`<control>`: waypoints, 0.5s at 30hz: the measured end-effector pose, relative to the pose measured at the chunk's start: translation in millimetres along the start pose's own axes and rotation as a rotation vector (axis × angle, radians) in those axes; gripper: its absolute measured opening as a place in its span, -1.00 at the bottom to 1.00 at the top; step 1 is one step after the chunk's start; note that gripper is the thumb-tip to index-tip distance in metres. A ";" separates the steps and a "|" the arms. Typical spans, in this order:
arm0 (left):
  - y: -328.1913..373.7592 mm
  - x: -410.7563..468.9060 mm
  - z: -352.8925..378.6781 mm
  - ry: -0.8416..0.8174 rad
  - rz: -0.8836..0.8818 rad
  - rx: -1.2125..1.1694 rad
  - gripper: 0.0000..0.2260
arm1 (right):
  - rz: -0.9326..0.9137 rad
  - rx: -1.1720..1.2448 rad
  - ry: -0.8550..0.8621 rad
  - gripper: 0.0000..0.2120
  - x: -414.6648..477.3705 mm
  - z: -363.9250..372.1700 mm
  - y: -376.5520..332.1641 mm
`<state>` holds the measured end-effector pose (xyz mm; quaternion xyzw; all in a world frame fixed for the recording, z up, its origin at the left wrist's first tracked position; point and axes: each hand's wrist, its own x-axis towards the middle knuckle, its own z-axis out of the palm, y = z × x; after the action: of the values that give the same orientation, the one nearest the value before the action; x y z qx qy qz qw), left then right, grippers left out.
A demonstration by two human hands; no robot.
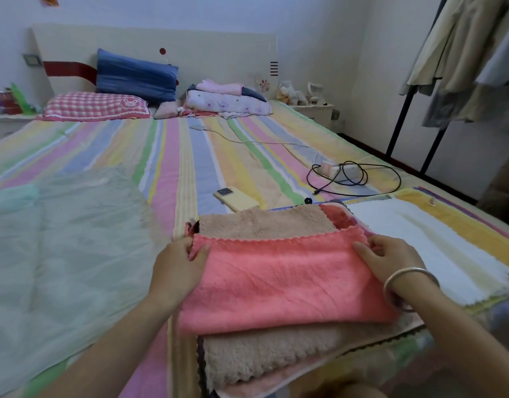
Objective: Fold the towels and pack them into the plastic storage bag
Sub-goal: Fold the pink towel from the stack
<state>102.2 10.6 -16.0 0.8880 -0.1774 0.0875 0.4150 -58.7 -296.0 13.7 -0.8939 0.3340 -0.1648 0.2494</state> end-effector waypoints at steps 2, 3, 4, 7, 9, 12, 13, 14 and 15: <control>-4.1 4.6 5.6 -0.016 -0.024 0.041 -0.68 | 0.023 -0.109 -0.027 -0.76 5.3 4.4 0.4; -6.1 6.0 7.9 -0.018 -0.028 0.058 -0.68 | 0.037 -0.138 -0.035 -0.76 6.7 6.1 1.0; -7.1 7.0 9.3 -0.021 -0.031 0.080 -0.67 | 0.041 -0.156 -0.037 -0.76 7.6 7.6 1.7; -9.1 8.2 10.5 -0.022 -0.011 0.160 -0.69 | 0.060 -0.197 -0.033 -0.77 5.1 11.4 2.0; -6.1 6.7 9.7 -0.016 -0.004 0.212 -0.71 | 0.079 -0.195 0.005 -0.78 -0.6 11.8 1.9; 6.3 2.4 7.2 0.031 0.016 0.329 -0.80 | 0.062 -0.231 0.130 -0.78 -22.4 1.3 -3.2; 11.5 0.2 5.8 0.065 0.033 0.378 -0.83 | 0.027 -0.219 0.215 -0.79 -34.1 -4.3 -6.3; 16.0 -1.4 4.8 0.107 0.067 0.423 -0.83 | -0.008 -0.187 0.299 -0.81 -47.5 -9.5 -8.7; 20.5 -3.6 4.1 0.136 0.121 0.454 -0.80 | -0.029 -0.138 0.344 -0.81 -61.8 -13.8 -10.1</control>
<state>91.0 -3.9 -5.2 0.9384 -0.1774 0.2095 0.2097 -104.5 -252.2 22.7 -0.8722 0.3694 -0.2955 0.1245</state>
